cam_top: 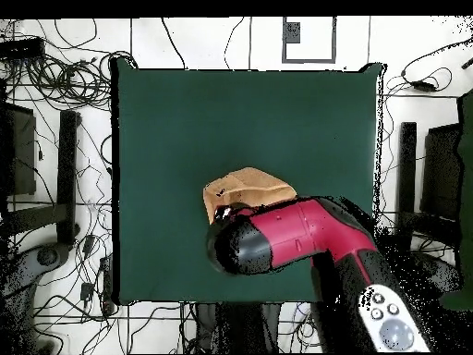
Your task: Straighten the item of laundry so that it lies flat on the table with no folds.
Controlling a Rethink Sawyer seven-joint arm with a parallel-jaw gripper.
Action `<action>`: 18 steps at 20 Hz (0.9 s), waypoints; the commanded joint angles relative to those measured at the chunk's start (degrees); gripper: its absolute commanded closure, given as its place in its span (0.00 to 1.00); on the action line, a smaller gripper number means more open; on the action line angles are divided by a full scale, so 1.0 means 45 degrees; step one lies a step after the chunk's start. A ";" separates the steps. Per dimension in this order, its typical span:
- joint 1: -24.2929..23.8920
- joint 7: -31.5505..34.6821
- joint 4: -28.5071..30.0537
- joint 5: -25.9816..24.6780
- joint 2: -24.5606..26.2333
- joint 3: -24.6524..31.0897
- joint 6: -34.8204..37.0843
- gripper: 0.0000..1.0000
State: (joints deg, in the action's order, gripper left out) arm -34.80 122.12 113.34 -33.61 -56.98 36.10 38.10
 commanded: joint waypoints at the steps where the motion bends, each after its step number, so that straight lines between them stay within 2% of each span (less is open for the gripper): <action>1: -0.0597 -0.4260 -0.0732 -0.2304 0.2953 0.1935 -0.2572 0.00; 6: -0.1846 -0.6318 -0.1321 -0.3441 0.3921 0.3308 -0.2349 0.00; 8: -0.2242 -0.6725 -0.1549 -0.3729 0.4328 0.3553 -0.2124 0.00; 12: -0.2707 -0.6711 -0.1557 -0.3956 0.4672 0.3795 -0.1909 0.00; 18: -0.2591 -0.5813 -0.0984 -0.3372 0.3812 0.3883 -0.1483 0.00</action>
State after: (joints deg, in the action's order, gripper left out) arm -48.03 111.11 109.73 -48.12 -38.94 47.28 28.75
